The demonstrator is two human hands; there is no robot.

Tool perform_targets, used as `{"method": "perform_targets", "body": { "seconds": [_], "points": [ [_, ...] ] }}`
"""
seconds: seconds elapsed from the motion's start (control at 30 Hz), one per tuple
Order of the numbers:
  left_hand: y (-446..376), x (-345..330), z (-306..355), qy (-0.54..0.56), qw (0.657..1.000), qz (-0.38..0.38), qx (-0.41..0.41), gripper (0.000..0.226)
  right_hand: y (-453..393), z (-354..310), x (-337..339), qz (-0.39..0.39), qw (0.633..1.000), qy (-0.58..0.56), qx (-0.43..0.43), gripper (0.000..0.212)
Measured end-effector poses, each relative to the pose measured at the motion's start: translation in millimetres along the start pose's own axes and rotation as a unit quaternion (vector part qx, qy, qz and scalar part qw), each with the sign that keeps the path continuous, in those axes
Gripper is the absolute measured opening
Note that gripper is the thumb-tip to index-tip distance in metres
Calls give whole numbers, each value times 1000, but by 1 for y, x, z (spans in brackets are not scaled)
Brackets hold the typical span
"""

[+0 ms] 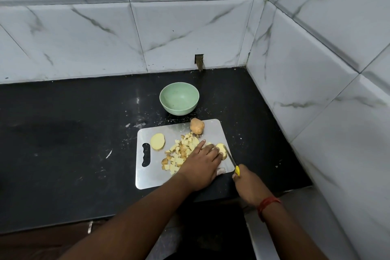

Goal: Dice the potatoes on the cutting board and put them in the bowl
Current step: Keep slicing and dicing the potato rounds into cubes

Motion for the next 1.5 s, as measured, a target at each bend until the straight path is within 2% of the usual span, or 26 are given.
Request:
{"method": "perform_targets", "body": {
  "seconds": [0.17, 0.33, 0.5, 0.67, 1.0, 1.27, 1.5],
  "points": [
    [2, -1, -1, 12, 1000, 3, -7, 63, -2, 4, 1, 11, 1000, -1, -19, 15],
    [2, -3, -2, 13, 1000, 10, -14, 62, -3, -1, 0, -5, 1000, -14, 7, 13],
    [3, -3, -3, 14, 1000, 16, -19, 62, -4, -4, 1, 4, 1000, -8, -3, 13],
    [7, -7, -4, 30, 999, 22, -31, 51, -8, -12, 2, 16, 1000, 17, 6, 11],
    [6, -8, -9, 48, 998, 16, -39, 59, -20, -24, 0, 5, 998, 61, -22, 20],
    [3, -6, -9, 65, 997, 24, -43, 59, -30, -33, -5, -39, 993, 85, -67, 30],
    [3, -3, -10, 31, 998, 39, -48, 56, -13, -40, -4, -53, 997, 47, -27, 28]
  ]
}}
Point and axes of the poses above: each hand's wrist, its own y-axis away from the middle knuckle, its own x-axis out of the back of the hand, z = x × y, the point moved 4 cm from there along -y, towards the middle knuckle, and after that the axes turned 10 degrees about -z, right-handed, at the moved point
